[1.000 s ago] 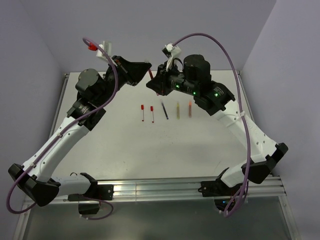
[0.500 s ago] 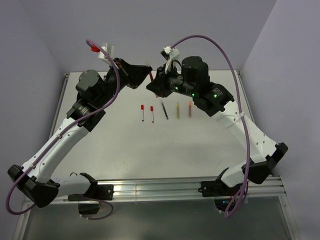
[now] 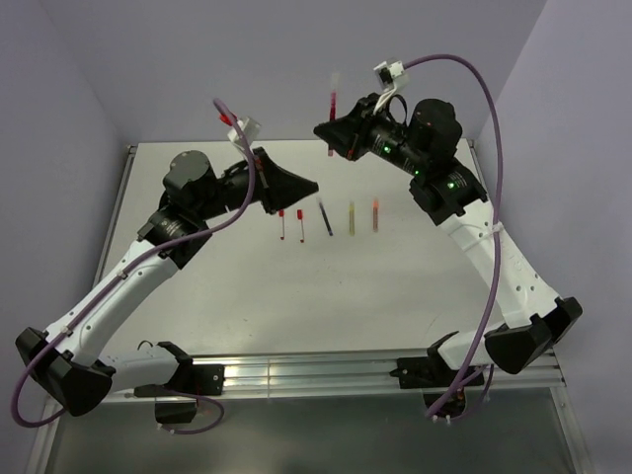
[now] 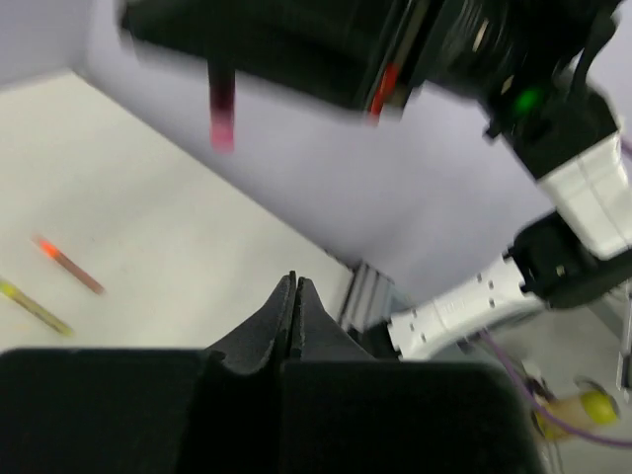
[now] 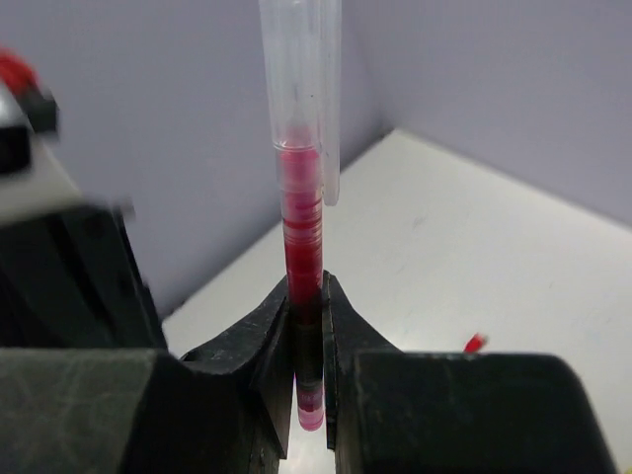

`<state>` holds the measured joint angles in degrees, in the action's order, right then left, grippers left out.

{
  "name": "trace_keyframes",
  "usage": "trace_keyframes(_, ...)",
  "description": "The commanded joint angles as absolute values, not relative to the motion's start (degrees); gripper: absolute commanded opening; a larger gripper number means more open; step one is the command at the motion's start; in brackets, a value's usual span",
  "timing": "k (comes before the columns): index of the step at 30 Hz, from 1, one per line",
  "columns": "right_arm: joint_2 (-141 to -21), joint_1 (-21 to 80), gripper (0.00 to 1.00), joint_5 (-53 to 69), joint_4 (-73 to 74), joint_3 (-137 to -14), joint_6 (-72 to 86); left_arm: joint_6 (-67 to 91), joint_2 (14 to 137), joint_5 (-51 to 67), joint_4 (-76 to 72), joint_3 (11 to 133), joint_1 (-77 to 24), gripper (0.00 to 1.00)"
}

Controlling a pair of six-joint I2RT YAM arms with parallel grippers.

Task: Insert the pens into the pen caps
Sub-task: Press the pen cap onto the pen.

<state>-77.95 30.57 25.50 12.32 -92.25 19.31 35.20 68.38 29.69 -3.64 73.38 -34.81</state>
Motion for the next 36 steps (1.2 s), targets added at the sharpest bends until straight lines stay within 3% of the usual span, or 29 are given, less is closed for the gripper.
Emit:
trace_keyframes(1, -75.23, 29.53, 0.00, 24.17, -1.85, -93.78, 21.45, 35.16, 67.59, 39.81, 0.62, 71.63, -36.30, 0.00)
trace_keyframes(7, -75.50, 29.62, 0.00, 25.93, -0.44, -93.17, 21.10, 34.01, 66.19, 34.63, 3.69, 74.18, -35.16, 0.01)
trace_keyframes(14, -74.01, 30.14, 0.00, 24.96, 8.08, -92.12, 17.58, 31.47, 63.81, 28.39, 7.73, 80.40, -31.56, 0.35)
trace_keyframes(20, -71.37, 35.50, 0.00, 20.74, 11.69, -87.02, 14.68, 30.32, 66.88, 28.30, 9.14, 88.66, -29.97, 0.47)
trace_keyframes(21, -71.19, 35.86, 0.00, 20.83, 11.69, -85.53, 15.03, 30.32, 67.32, 28.56, 8.97, 89.55, -29.71, 0.55)
trace_keyframes(36, -70.22, 39.90, 0.00, 21.27, 10.99, -82.88, 15.21, 32.17, 75.32, 31.81, 10.02, 99.67, -28.92, 0.60)
